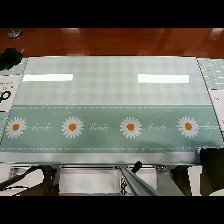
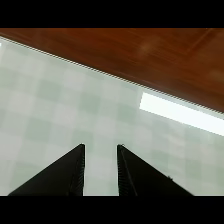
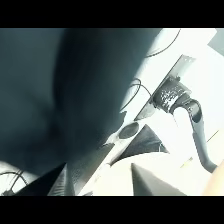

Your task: Fold the shirts.

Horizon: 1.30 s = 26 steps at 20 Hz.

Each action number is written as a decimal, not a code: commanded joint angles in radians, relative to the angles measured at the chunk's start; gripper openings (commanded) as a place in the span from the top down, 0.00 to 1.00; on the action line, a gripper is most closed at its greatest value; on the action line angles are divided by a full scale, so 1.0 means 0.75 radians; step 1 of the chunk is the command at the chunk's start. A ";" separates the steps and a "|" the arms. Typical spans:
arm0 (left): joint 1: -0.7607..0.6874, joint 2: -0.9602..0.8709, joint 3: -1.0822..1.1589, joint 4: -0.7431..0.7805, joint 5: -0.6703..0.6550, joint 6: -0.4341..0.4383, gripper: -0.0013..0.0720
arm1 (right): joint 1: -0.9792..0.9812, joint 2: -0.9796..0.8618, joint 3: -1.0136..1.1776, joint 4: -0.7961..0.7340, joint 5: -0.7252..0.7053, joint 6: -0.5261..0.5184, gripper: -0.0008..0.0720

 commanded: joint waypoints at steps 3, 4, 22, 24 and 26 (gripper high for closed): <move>-0.074 -0.006 0.001 0.012 -0.004 0.076 0.64 | -0.001 0.001 -0.003 0.057 -0.042 0.046 0.31; -0.101 -0.006 0.001 0.016 -0.002 0.109 0.63 | 0.012 0.001 -0.003 0.125 -0.101 0.046 0.31; -0.805 -0.014 0.265 1.140 -0.937 -0.518 0.07 | 1.866 -0.696 0.897 1.222 -0.449 0.292 0.18; -0.805 -0.017 0.265 1.139 -0.944 -0.528 0.07 | 1.867 -0.712 0.897 1.225 -0.450 0.288 0.18; -0.804 -0.016 0.266 1.139 -0.945 -0.527 0.08 | 1.866 -0.710 0.897 1.221 -0.453 0.288 0.18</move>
